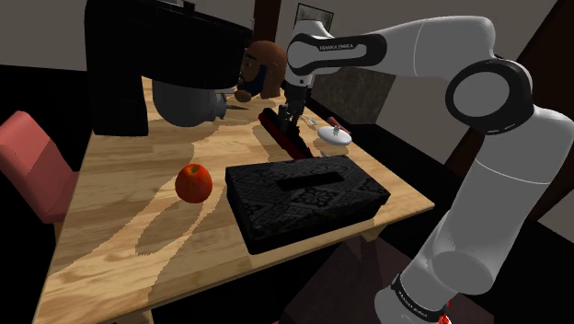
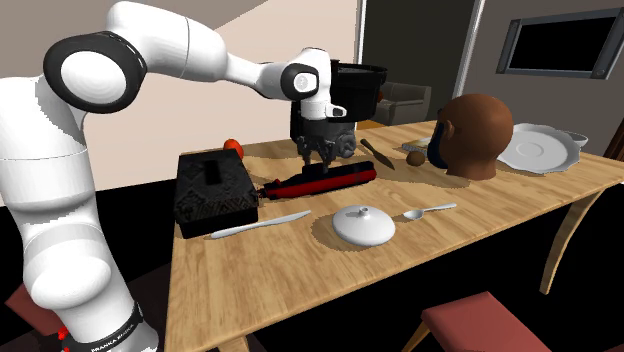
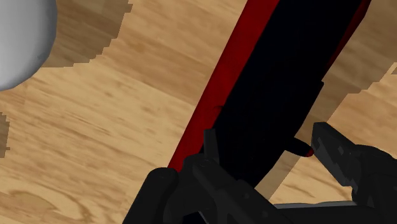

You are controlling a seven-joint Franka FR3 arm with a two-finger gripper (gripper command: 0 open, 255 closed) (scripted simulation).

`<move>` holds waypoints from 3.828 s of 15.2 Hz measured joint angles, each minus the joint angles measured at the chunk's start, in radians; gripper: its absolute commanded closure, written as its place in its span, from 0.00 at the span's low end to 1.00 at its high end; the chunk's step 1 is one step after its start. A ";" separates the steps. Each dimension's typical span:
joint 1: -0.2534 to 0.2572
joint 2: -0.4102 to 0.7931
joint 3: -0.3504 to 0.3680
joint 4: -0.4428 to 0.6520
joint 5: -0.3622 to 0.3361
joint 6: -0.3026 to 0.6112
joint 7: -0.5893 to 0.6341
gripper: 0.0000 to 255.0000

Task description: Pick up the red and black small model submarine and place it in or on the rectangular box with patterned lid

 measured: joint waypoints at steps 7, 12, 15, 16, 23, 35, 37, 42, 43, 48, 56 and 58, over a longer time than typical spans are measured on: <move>-0.001 -0.005 -0.001 0.060 0.000 -0.066 -0.003 1.00; 0.000 -0.004 0.000 0.126 0.000 -0.132 -0.002 1.00; -0.002 0.000 -0.001 0.171 0.001 -0.173 -0.007 1.00; -0.002 0.008 -0.001 0.197 0.002 -0.191 -0.007 1.00; -0.003 0.025 -0.002 0.312 0.004 -0.288 -0.011 1.00; -0.005 0.085 -0.001 0.561 0.010 -0.478 -0.012 1.00; 0.011 0.013 0.005 0.468 0.001 -0.458 0.006 1.00; 0.062 -0.160 0.044 0.269 -0.015 -0.433 0.093 1.00; 0.068 -0.187 0.050 0.243 -0.017 -0.435 0.105 1.00; 0.109 -0.346 0.103 0.091 -0.016 -0.445 0.198 1.00; 0.164 -0.539 0.200 -0.072 0.022 -0.478 0.348 1.00; 0.177 -0.577 0.226 -0.091 0.036 -0.496 0.386 1.00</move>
